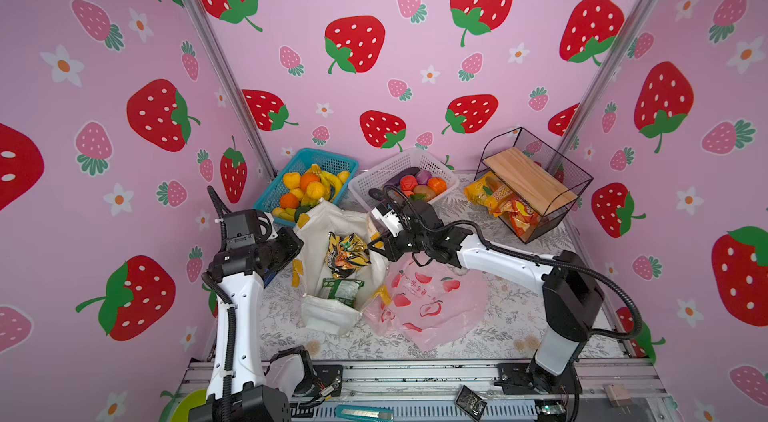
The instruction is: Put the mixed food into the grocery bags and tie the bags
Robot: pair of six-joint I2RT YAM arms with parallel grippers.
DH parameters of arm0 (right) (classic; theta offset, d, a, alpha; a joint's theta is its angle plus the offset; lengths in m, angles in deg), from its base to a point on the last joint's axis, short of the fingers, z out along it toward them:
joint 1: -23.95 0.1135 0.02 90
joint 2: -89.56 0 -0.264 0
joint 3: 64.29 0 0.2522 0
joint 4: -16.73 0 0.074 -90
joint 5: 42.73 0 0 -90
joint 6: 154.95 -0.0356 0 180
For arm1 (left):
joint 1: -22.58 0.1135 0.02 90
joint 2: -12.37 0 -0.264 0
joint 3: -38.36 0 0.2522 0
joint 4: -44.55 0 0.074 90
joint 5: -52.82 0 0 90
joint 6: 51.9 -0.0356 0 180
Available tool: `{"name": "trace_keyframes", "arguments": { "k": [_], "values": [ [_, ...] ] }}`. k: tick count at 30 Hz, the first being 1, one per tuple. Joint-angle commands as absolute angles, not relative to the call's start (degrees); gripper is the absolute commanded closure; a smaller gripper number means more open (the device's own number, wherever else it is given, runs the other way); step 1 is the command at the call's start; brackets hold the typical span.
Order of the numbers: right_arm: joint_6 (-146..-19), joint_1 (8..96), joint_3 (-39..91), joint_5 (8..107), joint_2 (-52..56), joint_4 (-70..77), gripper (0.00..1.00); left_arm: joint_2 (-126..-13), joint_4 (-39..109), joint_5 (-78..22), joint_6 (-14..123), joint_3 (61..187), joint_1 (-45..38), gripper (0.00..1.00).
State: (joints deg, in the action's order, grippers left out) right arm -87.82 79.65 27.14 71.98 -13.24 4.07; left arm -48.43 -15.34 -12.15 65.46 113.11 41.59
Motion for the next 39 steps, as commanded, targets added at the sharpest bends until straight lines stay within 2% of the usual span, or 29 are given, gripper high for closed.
{"name": "trace_keyframes", "arguments": {
  "k": [1,4,7,10,14,16,19,22,25,26,28,31,36,38,39],
  "values": [
    [-86.3,79.5,29.7,69.9,-11.0,4.1,0.59,-50.9,-10.6,-15.4,67.0,116.4,43.6,1.0],
    [-84.7,77.5,24.9,67.2,-5.8,3.1,0.41,-53.5,-9.8,-18.1,66.4,116.9,45.2,1.0],
    [-83.8,74.6,18.0,62.4,1.0,0.8,0.32,-55.2,-7.7,-21.0,66.0,116.1,45.9,1.0],
    [-84.0,71.7,10.6,53.3,7.6,-3.3,0.26,-56.6,-6.0,-21.2,66.1,115.7,46.0,0.87],
    [-84.3,68.7,2.6,43.4,12.3,-9.2,0.16,-56.6,-5.5,-22.2,66.0,116.5,46.0,0.74],
    [-83.7,68.5,0.0,42.7,12.3,-10.1,0.13,-55.9,-5.0,-22.5,66.0,116.9,46.0,0.69],
    [-83.0,68.5,-1.5,48.7,9.7,-7.8,0.12,-54.0,-5.2,-22.1,66.0,117.4,45.9,0.59],
    [-83.3,68.2,-2.1,55.1,5.4,-1.9,0.12,-50.3,-5.1,-22.3,66.6,117.2,46.0,0.52],
    [-82.0,67.6,-0.2,55.3,-0.4,-1.3,0.15,-45.5,-5.3,-21.1,67.1,117.1,45.9,0.47],
    [-81.4,67.5,0.3,54.8,-2.0,-0.9,0.17,-43.9,-5.2,-19.6,67.0,117.1,45.6,0.45],
    [-80.6,67.3,0.9,54.8,-4.7,-0.1,0.25,-41.6,-5.3,-16.8,66.5,117.6,43.7,0.34],
    [-80.0,66.9,1.3,55.8,-6.9,1.1,0.53,-40.4,-8.4,-17.6,64.0,119.5,34.0,0.33],
    [-80.3,63.5,-0.5,56.6,-4.8,1.7,0.92,-41.7,-11.0,-33.2,63.3,118.5,5.6,0.33],
    [-81.2,61.3,-2.0,57.2,-2.4,2.4,0.99,-44.3,-11.4,-39.4,64.2,118.2,-2.6,0.31],
    [-81.7,60.2,-2.9,57.5,-0.8,3.0,1.0,-46.3,-11.8,-42.5,64.4,118.4,-6.1,0.31]
  ]
}}
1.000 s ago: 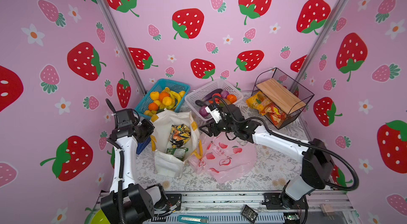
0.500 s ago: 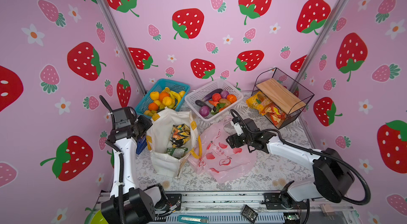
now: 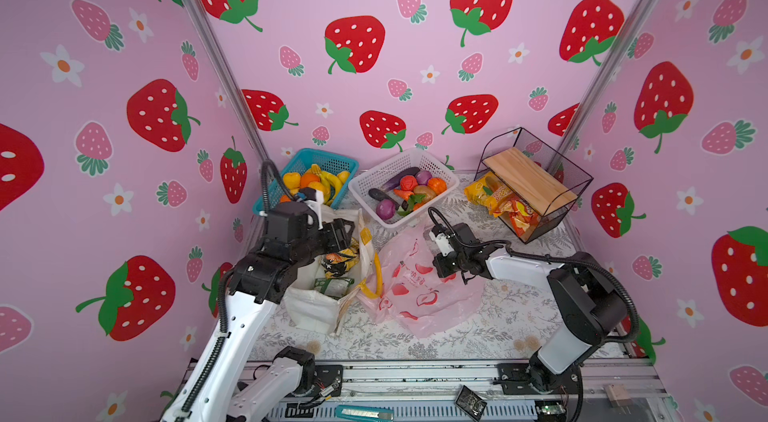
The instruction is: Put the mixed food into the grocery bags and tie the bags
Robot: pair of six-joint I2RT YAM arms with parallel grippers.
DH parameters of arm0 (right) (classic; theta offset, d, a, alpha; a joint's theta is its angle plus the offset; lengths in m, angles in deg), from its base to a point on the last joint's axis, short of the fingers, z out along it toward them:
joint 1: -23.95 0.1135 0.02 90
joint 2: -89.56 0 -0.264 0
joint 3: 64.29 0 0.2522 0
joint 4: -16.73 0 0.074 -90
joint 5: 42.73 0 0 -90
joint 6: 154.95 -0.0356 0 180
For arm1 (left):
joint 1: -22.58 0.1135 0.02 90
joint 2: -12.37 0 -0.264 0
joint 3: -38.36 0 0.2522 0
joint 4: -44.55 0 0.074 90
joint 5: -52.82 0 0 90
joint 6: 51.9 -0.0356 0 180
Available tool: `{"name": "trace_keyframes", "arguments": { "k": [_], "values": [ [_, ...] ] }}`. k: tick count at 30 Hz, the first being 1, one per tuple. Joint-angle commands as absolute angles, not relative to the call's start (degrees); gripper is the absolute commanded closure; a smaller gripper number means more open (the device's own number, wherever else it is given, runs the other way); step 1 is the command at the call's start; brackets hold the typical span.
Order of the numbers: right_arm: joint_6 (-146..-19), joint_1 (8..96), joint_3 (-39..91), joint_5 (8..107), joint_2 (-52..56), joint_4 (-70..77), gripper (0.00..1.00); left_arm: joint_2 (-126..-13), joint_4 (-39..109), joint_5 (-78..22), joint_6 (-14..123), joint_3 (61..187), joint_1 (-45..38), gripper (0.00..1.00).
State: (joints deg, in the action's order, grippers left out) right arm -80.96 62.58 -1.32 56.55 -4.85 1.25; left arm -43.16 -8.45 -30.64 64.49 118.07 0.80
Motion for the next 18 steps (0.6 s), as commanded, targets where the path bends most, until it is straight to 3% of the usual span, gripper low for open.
{"name": "trace_keyframes", "arguments": {
  "k": [1,5,10,12,15,18],
  "values": [
    [-82.1,59.6,-3.6,57.8,0.4,3.4,1.0,-48.3,-12.4,-45.0,64.3,118.8,-8.7,0.3],
    [-83.1,57.7,-5.2,56.0,4.9,3.0,1.0,-58.5,-16.2,-54.1,63.6,123.2,-14.9,0.29],
    [-83.1,53.5,-6.7,50.9,10.3,-1.0,1.0,-65.0,-16.6,-60.6,62.4,123.8,-15.6,0.33],
    [-83.6,51.1,-7.9,49.8,13.2,-1.2,1.0,-66.0,-14.8,-61.6,60.7,123.1,-14.8,0.42],
    [-84.4,49.1,-8.9,47.4,17.8,-1.2,1.0,-66.6,-12.4,-63.3,58.3,122.9,-12.0,0.63],
    [-84.2,48.6,-8.7,44.6,21.3,-1.9,1.0,-67.1,-10.7,-63.6,56.2,123.3,-8.0,0.77]
  ]
}}
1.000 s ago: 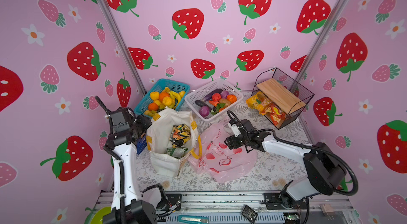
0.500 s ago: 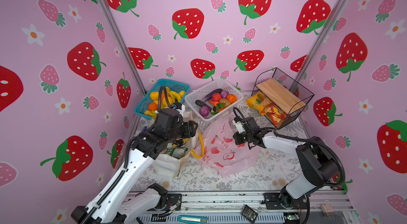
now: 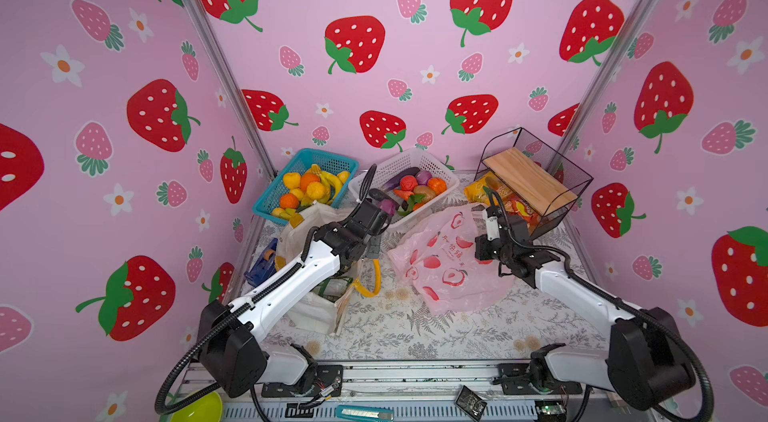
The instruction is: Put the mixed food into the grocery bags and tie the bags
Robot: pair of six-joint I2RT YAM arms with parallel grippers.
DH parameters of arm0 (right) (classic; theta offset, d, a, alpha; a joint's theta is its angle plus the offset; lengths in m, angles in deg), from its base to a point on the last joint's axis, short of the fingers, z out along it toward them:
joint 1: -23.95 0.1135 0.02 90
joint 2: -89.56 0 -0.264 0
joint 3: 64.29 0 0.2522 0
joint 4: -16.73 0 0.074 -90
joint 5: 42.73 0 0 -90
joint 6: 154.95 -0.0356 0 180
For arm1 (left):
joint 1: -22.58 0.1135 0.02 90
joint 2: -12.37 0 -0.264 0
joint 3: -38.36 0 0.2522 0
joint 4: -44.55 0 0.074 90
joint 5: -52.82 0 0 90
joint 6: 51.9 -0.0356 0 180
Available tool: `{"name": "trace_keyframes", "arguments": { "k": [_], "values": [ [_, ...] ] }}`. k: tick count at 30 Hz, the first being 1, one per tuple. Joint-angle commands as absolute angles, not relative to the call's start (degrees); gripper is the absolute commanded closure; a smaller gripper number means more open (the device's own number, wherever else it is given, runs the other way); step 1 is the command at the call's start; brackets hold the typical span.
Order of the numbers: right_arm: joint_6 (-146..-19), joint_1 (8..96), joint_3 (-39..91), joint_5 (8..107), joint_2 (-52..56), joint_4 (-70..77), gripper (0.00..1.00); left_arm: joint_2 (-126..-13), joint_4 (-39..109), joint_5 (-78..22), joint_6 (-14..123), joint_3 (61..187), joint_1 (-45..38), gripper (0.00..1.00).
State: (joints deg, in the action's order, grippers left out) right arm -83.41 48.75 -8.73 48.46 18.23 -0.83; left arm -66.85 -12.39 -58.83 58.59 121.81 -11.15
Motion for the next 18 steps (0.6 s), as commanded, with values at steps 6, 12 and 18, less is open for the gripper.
{"name": "trace_keyframes", "arguments": {
  "k": [6,12,18],
  "values": [
    [-82.5,48.5,-6.8,43.0,24.4,-3.5,1.0,-66.3,-11.5,-64.0,56.8,123.9,-4.0,0.78],
    [-75.4,48.5,-6.8,52.0,27.0,-1.6,1.0,-60.9,-7.9,-52.9,59.5,122.8,-5.7,0.41],
    [-79.8,48.5,-4.8,66.0,29.0,3.0,1.0,-52.1,-1.0,-48.1,63.2,121.5,-7.0,0.31]
  ]
}}
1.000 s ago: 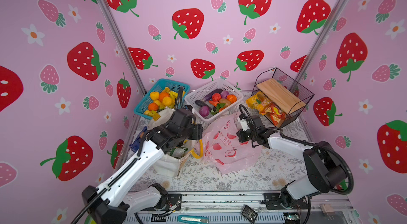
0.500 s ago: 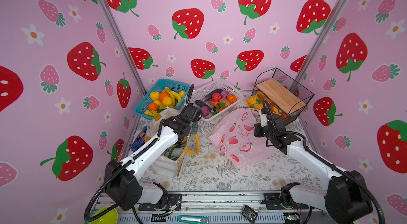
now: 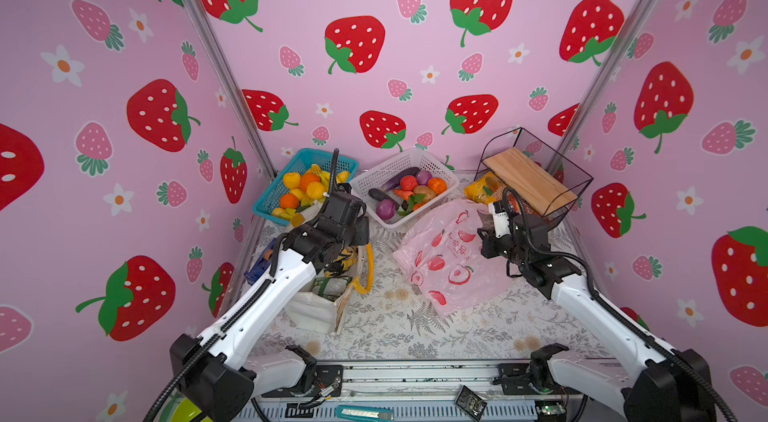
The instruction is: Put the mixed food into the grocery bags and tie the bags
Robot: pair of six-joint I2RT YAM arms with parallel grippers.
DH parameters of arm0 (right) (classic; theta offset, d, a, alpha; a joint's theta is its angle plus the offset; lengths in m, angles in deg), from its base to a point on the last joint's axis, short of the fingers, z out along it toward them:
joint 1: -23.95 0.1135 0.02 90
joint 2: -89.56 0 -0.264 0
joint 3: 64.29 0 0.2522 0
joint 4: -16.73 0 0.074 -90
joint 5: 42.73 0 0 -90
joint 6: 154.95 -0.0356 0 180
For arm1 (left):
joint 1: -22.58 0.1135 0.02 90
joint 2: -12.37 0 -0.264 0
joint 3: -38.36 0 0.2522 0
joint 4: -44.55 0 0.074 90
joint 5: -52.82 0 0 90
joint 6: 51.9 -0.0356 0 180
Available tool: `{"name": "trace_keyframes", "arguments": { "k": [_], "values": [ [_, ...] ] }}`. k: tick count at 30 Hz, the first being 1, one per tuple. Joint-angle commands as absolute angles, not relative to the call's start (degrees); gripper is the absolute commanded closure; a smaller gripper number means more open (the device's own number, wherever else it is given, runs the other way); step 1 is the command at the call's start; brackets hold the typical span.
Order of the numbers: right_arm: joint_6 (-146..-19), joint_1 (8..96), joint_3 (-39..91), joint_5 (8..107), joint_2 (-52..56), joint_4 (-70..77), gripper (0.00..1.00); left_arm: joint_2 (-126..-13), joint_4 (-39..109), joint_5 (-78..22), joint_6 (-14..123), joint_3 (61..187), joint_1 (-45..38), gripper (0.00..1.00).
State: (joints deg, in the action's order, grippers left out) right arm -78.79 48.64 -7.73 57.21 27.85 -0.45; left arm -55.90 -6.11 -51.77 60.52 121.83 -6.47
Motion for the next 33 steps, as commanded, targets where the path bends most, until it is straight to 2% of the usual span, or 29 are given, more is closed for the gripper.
{"name": "trace_keyframes", "arguments": {
  "k": [1,8,15,16,20,21,23,29,30,33],
  "values": [
    [-79.7,48.5,-3.7,65.9,28.9,2.1,1.0,-50.9,0.6,-46.9,63.3,121.0,-7.3,0.3],
    [-71.6,48.5,9.5,47.8,28.0,-9.0,1.0,-47.1,3.3,-43.1,64.2,120.9,-8.0,0.3],
    [-73.1,49.2,14.6,43.9,28.6,-11.9,1.0,-46.7,3.2,-40.8,64.7,120.7,-8.1,0.3],
    [-72.1,50.3,15.0,40.9,28.8,-12.2,1.0,-46.9,3.0,-40.2,64.8,120.8,-8.2,0.3],
    [-65.4,58.1,19.1,14.9,26.3,-18.2,1.0,-47.6,2.3,-39.9,64.7,120.4,-8.3,0.3],
    [-65.2,58.4,19.8,12.3,25.9,-19.2,1.0,-47.4,2.2,-40.2,64.6,120.2,-8.3,0.3],
    [-66.0,58.4,19.2,11.0,25.9,-19.1,1.0,-47.4,2.2,-40.8,64.5,119.7,-8.2,0.3],
    [-64.2,58.5,19.4,16.0,22.5,-20.6,1.0,-47.6,1.9,-40.1,64.2,118.7,-8.3,0.3],
    [-63.9,59.1,20.8,12.8,20.8,-22.1,1.0,-47.7,1.7,-39.9,64.1,118.7,-8.3,0.3],
    [-59.2,67.6,22.3,-7.9,13.3,-24.4,1.0,-47.8,1.4,-40.5,63.9,118.3,-8.3,0.3]
  ]
}}
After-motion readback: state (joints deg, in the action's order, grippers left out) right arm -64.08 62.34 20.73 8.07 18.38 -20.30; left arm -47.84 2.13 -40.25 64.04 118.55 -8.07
